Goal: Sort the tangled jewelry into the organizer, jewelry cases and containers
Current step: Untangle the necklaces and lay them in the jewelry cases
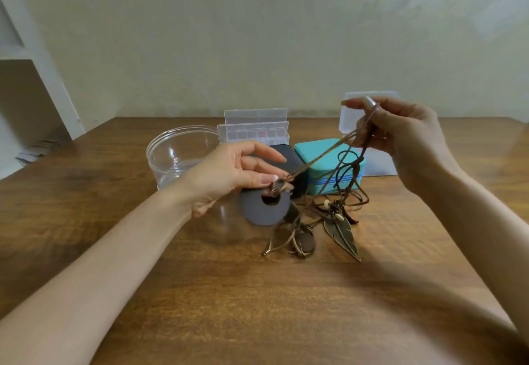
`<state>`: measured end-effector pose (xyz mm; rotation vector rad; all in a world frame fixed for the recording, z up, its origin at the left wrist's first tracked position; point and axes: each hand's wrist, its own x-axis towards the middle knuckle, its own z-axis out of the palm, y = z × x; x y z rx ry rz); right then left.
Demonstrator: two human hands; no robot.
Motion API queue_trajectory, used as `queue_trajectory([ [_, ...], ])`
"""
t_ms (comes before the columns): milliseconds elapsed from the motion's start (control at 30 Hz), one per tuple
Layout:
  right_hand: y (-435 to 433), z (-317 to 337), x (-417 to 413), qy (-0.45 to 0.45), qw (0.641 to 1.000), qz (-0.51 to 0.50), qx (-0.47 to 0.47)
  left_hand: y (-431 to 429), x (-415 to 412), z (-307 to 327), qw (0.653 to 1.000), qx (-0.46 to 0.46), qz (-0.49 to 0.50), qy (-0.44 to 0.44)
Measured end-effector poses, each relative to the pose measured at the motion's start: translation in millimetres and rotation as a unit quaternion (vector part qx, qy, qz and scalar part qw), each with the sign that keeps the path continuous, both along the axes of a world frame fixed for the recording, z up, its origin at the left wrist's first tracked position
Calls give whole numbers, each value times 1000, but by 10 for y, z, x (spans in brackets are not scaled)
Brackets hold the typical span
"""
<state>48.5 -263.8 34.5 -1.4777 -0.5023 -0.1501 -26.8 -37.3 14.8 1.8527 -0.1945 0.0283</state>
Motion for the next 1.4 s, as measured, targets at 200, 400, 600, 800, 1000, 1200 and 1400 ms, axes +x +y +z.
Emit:
queue_trajectory([
  [200,-72,38,46,-12,998,14,54,35,29,-39,989,110,79,-64],
  [400,53,25,-97,-130,983,113,-63,-29,41,-30,993,-83,81,-22],
  [600,444,-294,-408,-132,935,127,-304,-74,36,-35,985,-157,72,-12],
  [800,189,-24,-221,-23,982,161,-94,22,71,-6,991,-99,72,-60],
  [1000,-7,95,-27,52,953,268,131,77,-8,-5,978,137,-154,29],
  [1200,178,-21,-174,2,966,256,-21,-68,-26,-52,983,-11,-185,9],
  [1400,-7,89,-123,-20,953,210,-218,-10,38,-5,913,-312,-263,0],
])
